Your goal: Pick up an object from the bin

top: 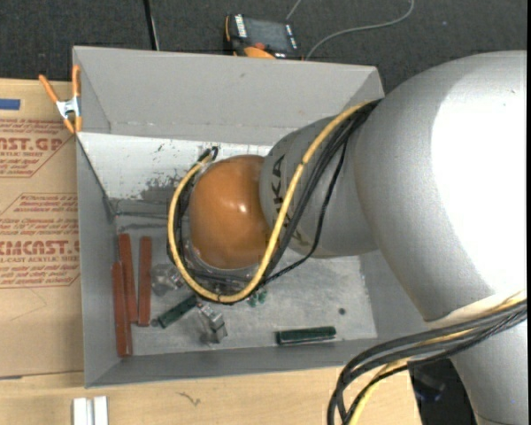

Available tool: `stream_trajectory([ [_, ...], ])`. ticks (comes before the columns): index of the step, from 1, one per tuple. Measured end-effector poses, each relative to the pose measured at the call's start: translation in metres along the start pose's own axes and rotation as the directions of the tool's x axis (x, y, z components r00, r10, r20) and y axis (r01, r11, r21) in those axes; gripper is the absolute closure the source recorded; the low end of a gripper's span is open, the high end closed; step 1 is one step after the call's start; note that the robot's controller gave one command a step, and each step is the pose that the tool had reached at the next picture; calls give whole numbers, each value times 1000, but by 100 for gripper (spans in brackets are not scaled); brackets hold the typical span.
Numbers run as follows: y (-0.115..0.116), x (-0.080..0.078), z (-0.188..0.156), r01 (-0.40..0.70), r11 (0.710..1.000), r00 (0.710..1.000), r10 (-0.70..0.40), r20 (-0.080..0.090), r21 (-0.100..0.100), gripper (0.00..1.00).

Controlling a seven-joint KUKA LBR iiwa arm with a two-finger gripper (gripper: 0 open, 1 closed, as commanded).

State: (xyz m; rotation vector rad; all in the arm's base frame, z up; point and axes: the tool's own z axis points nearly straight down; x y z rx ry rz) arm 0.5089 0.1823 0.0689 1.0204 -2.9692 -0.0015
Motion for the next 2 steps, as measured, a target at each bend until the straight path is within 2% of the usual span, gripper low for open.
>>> stream_trajectory([
  [1, 0, -1, -1, -1, 1000, 1000, 1, 2, 1, 100],
  [2, 15, -14, -145, 11, 1000, 1000, -11, 13, 4, 100],
])
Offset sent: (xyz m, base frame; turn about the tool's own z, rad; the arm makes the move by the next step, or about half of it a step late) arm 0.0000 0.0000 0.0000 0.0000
